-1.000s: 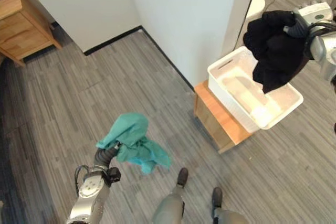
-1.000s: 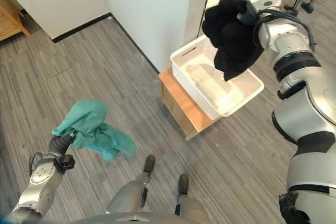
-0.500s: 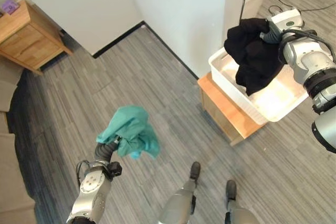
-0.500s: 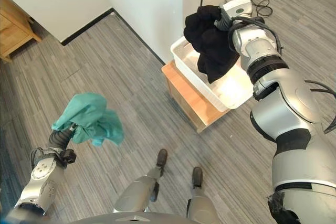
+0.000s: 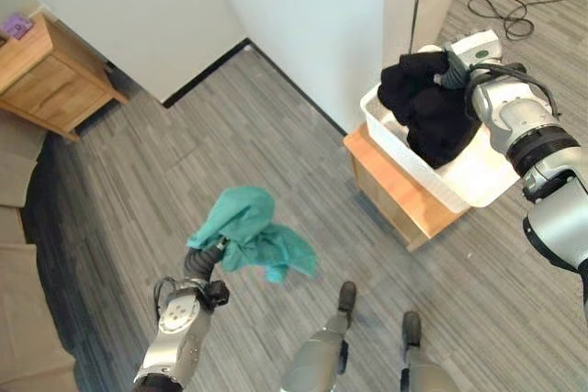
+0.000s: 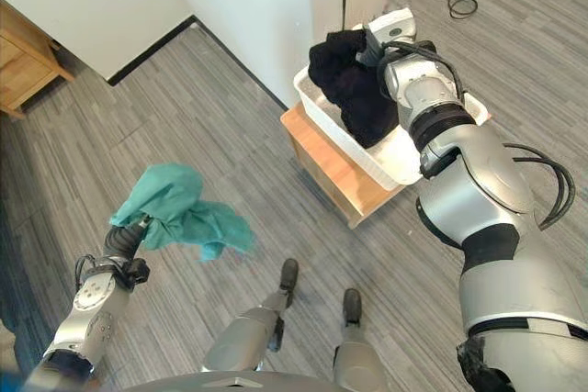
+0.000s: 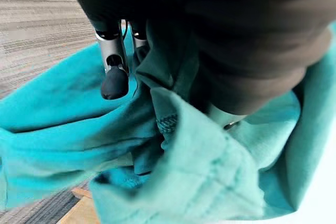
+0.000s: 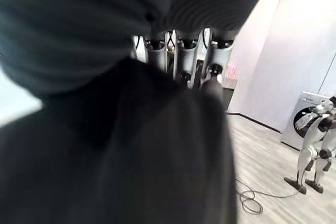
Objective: Pick up bed clothes into laundry basket.
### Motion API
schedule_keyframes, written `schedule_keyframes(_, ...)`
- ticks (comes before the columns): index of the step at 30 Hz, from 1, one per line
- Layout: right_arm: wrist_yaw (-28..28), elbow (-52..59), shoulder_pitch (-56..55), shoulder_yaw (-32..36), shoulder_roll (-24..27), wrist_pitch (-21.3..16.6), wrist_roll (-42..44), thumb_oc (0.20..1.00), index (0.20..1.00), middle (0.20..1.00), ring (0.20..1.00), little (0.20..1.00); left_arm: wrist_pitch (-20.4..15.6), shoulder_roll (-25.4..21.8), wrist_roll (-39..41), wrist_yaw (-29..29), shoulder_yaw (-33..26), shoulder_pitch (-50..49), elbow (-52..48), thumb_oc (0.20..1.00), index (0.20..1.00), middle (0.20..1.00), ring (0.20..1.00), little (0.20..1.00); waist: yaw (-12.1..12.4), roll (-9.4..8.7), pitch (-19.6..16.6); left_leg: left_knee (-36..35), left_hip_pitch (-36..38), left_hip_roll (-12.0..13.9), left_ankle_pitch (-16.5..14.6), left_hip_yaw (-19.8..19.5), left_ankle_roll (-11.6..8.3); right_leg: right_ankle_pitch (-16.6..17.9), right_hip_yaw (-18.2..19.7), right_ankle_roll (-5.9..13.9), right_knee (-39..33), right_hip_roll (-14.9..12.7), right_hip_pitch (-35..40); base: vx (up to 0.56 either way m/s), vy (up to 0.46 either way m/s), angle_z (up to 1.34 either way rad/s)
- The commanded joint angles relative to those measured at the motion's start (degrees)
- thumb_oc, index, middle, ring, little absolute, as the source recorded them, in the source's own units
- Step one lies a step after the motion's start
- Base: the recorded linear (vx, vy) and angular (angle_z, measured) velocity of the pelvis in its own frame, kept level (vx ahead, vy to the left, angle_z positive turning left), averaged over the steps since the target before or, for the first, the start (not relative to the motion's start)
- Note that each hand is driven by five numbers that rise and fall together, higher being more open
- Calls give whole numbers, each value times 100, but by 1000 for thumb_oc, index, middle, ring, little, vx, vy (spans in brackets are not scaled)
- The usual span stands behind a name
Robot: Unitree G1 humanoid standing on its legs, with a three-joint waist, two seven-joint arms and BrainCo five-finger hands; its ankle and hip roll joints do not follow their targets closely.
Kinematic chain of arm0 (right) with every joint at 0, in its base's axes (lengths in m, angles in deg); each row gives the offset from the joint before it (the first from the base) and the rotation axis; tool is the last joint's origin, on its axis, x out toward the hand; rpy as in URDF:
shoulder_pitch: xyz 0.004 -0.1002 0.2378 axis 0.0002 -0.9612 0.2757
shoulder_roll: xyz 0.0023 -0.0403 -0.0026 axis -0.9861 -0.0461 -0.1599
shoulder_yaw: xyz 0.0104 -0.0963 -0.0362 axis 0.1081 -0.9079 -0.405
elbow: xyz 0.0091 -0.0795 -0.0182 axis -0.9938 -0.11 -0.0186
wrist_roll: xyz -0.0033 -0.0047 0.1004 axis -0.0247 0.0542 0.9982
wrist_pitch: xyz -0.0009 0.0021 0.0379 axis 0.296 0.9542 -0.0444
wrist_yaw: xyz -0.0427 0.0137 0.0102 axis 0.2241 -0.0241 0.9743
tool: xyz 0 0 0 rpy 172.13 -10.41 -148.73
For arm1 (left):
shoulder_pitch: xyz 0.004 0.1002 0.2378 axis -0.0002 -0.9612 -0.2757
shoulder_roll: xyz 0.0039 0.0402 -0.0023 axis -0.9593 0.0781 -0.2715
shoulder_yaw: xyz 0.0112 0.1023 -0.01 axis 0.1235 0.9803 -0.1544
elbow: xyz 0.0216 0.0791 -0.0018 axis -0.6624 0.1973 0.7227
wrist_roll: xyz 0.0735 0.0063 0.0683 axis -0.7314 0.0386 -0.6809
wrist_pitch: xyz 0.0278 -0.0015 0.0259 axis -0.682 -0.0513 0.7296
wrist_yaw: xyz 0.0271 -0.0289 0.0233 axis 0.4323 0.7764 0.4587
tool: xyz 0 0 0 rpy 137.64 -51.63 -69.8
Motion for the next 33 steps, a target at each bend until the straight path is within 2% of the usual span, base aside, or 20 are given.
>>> schedule_keyframes(1, 85, -52, 663, -364, -36, 170, -123, 1000, 1000, 1000, 1000, 1000, -423, 40, 91, -86, -65, 407, -69, 200, 200, 200, 200, 200, -20, -192, 74, 20, 403, -95, -427, 190, -264, 96, 18, 168, 66, -368, -424, 0, 0, 0)
schedule_keyframes(12, -95, -154, 673, -466, -276, 69, -237, 1000, 1000, 1000, 1000, 1000, -411, 121, 108, 28, 161, 551, 44, 200, 200, 200, 200, 200, -40, -30, -41, 20, 540, -143, -471, 169, -239, 34, 49, 165, 66, -422, -250, 0, 0, 0)
schedule_keyframes(16, -72, 166, 436, -92, -248, -56, 503, 1000, 1000, 1000, 1000, 1000, -448, 100, 40, 30, 165, 703, 97, 200, 200, 200, 200, 200, -87, -57, -49, 20, 616, -142, -477, 161, -233, 37, 28, 177, 66, -443, -175, 0, 0, 0)
schedule_keyframes(17, -143, 875, -3, 670, -206, -208, 2237, 1000, 1000, 1000, 1000, 1000, -484, 96, 120, -52, 25, 918, 183, 200, 200, 200, 200, 200, -161, -104, -32, 20, 688, -115, -501, 171, -225, 13, 36, 167, 66, -430, -98, 0, 0, 0)
schedule_keyframes(18, -148, 889, -8, 678, -197, -201, 2239, 1000, 1000, 1000, 1000, 1000, -485, 90, 122, -52, 29, 922, 184, 200, 200, 200, 200, 200, -156, -109, -38, 20, 672, -117, -484, 171, -226, 27, 37, 168, 66, -432, -113, -6, -14, 7)
schedule_keyframes(19, -443, 1723, -351, 1111, -40, -272, 3543, 1000, 1000, 1000, 1000, 1000, -481, -9, 141, -120, -104, 1110, 251, 200, 200, 200, 200, 200, -242, -171, -22, 20, 724, -94, -496, 181, -221, 27, 49, 161, 66, -422, -80, 5, -12, 7)
schedule_keyframes(20, -558, 2854, -712, 1431, 207, -231, 4589, 1000, 1000, 1000, 1000, 1000, -468, -127, 55, -196, -223, 1200, 190, 200, 200, 200, 200, 200, -350, -260, 2, 20, 777, -75, -518, 218, -215, 30, 71, 151, 66, -410, -50, 22, -15, 9)
schedule_keyframes(21, -590, 3934, -1455, 1790, 333, -446, 5832, 1000, 1000, 1000, 1000, 1000, -423, -257, -39, -212, -332, 1282, 38, 200, 200, 200, 200, 200, -458, -354, 29, 20, 815, -51, -542, 271, -206, 38, 104, 144, 66, -401, -34, 22, 1, 5)
schedule_keyframes(22, -1212, 5646, -3008, 2136, 762, -854, 7072, 1000, 1000, 1000, 1000, 1000, -369, -514, -108, -186, -582, 1449, -201, 200, 200, 200, 200, 200, -689, -508, 63, 20, 885, -19, -577, 368, -195, 49, 150, 143, 75, -389, -5, 0, 0, 0)
schedule_keyframes(23, -1666, 6555, -3990, 2573, 1348, -979, 7459, 1000, 1000, 1000, 1000, 1000, -349, -685, -194, -137, -684, 1526, -338, 200, 200, 200, 200, 200, -810, -579, 69, 20, 963, -10, -619, 409, -187, 22, 180, 151, 93, -385, 50, 12, 10, -9)
schedule_keyframes(24, -1668, 6598, -4055, 2632, 1362, -960, 7454, 1000, 1000, 1000, 1000, 1000, -348, -693, -194, -140, -649, 1538, -338, 200, 200, 200, 200, 200, -774, -588, 44, 20, 941, -11, -603, 414, -187, 42, 186, 152, 86, -386, 28, 18, 12, -20)
schedule_keyframes(25, -1906, 7266, -5181, 3319, 1751, -1136, 7687, 1000, 1000, 1000, 1000, 1000, -380, -874, -252, -84, -722, 1663, -482, 200, 200, 200, 200, 200, -908, -639, 33, 20, 995, -8, -630, 451, -178, 19, 216, 169, 103, -384, 67, 28, 36, -36)
schedule_keyframes(26, -2198, 7570, -6499, 4197, 1827, -1264, 7967, 1000, 1000, 1000, 1000, 1000, -447, -1099, -260, -15, -706, 1946, -748, 200, 200, 200, 200, 200, -1087, -662, -45, 20, 1051, -23, -658, 438, -151, -8, 209, 201, 144, -410, 101, 61, 45, -13)
schedule_keyframes(27, -2290, 7623, -7226, 4723, 1682, -1302, 8211, 1000, 1000, 1000, 1000, 1000, -505, -1211, -213, -16, -688, 2099, -815, 200, 200, 200, 200, 200, -1156, -688, -75, 20, 1135, -27, -696, 436, -142, -38, 204, 212, 156, -424, 173, 44, 34, -1)
schedule_keyframes(28, -2292, 7643, -7263, 4760, 1678, -1295, 8211, 1000, 1000, 1000, 1000, 1000, -506, -1211, -212, -17, -663, 2116, -811, 200, 200, 200, 200, 200, -1135, -690, -87, 20, 1115, -29, -679, 436, -142, -20, 206, 213, 152, -426, 155, 49, 43, 10)
schedule_keyframes(29, -2443, 7643, -8372, 5666, 1316, -1384, 8612, 1000, 1000, 1000, 1000, 1000, -629, -1461, -186, 10, -777, 2307, -824, 200, 200, 200, 200, 200, -1381, -734, -159, 20, 1188, -20, -717, 490, -133, -23, 245, 242, 173, -428, 178, 26, 33, -5)
schedule_keyframes(30, -2447, 7689, -8452, 5733, 1299, -1367, 8613, 1000, 1000, 1000, 1000, 1000, -634, -1457, -182, 12, -728, 2333, -815, 200, 200, 200, 200, 200, -1338, -736, -175, 20, 1187, -21, -719, 494, -133, -25, 249, 242, 172, -429, 175, 77, 69, -20)
schedule_keyframes(31, -2576, 7628, -9121, 6395, 905, -1391, 8983, 1000, 1000, 1000, 1000, 1000, -735, -1649, -64, 134, -832, 2457, -792, 200, 200, 200, 200, 200, -1562, -755, -286, 20, 1262, -4, -783, 596, -125, -12, 327, 266, 152, -422, 201, 62, 52, -29)
schedule_keyframes(32, -2558, 7578, -9197, 6491, 715, -1429, 9130, 1000, 1000, 1000, 1000, 1000, -750, -1745, -50, 142, -809, 2568, -766, 200, 200, 200, 200, 200, -1661, -747, -342, 20, 1279, 0, -802, 641, -119, 4, 367, 276, 149, -421, 189, 61, 52, -37)
schedule_keyframes(33, -2558, 7587, -9208, 6501, 703, -1427, 9132, 1000, 1000, 1000, 1000, 1000, -754, -1753, -45, 145, -791, 2585, -755, 200, 200, 200, 200, 200, -1648, -754, -343, 20, 1280, -1, -805, 645, -118, 2, 370, 277, 150, -421, 188, 62, 63, -44)
